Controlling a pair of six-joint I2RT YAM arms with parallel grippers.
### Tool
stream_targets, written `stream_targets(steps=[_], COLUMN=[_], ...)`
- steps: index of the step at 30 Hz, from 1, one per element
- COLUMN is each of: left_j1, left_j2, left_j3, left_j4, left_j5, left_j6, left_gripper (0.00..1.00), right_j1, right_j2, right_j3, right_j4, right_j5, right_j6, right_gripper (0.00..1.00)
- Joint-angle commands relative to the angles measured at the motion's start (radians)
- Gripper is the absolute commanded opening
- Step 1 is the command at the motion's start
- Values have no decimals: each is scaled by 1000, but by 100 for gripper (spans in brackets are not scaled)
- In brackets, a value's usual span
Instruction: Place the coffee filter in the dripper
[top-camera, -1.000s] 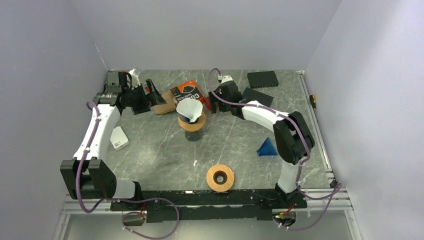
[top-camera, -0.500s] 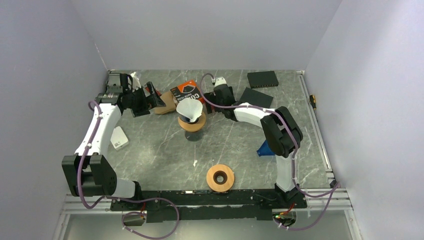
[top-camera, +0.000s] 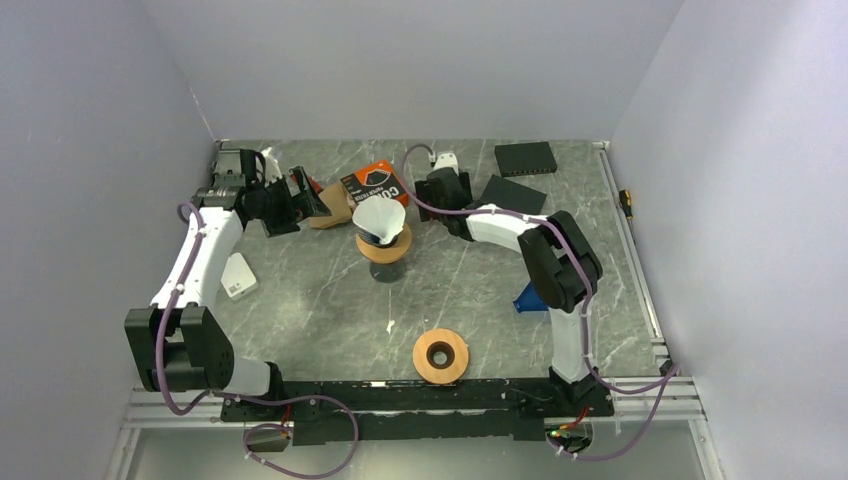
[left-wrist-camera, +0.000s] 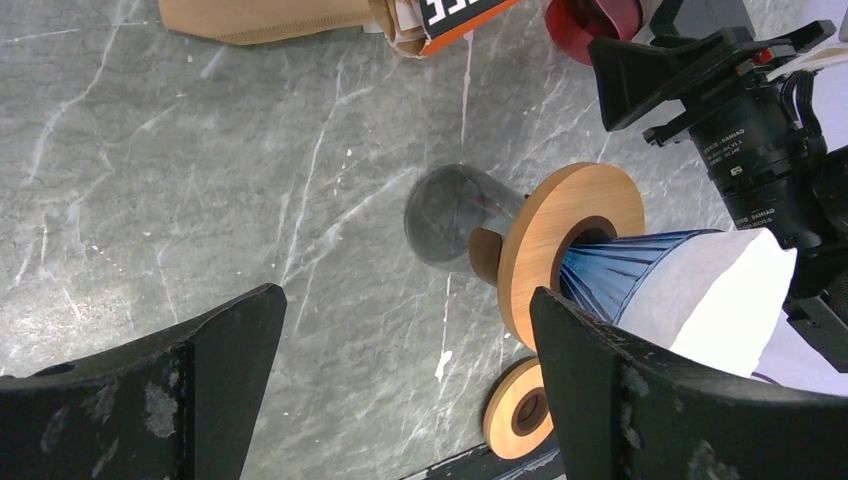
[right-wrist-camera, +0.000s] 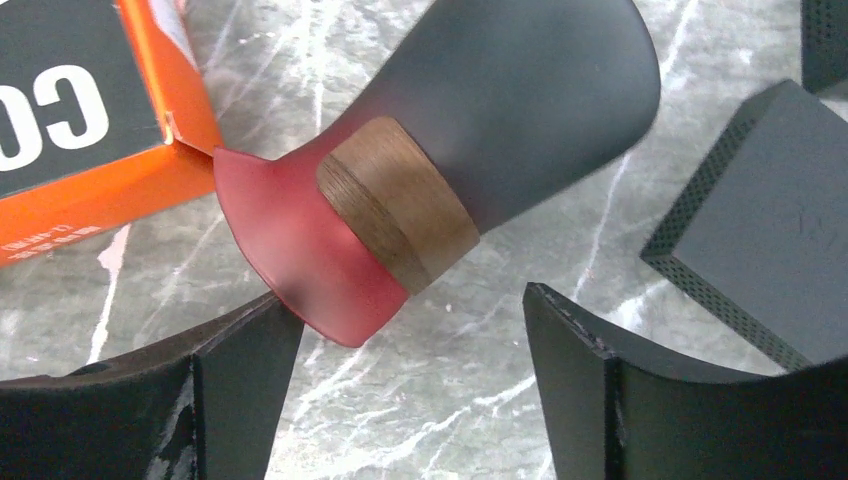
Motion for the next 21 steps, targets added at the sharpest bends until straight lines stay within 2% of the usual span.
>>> stream_targets(steps=[1,4,15,18,21], left_j1=[5,6,5,4,5], left_j2=[1,-4,-20,-21,-28], left_j3=[5,2,3,-3,-7], left_j4=[22,28,17,18,19], left_j5=[36,48,43,48,49], left_j6=[8,6,12,12,10], left_gripper=[98,98,97,97,97], right_j1=[-21,-22,-22,-22,-20], right_j2=[-85,-92,-39,-23,-29], right_j3=[-48,-68,-18,-3,-9], right_j4=[56,82,120,123,134], right_j5=[74,64,65,74,75], right_j6=[23,4,-100,-135,-161], right_gripper=[78,68,58,50,38])
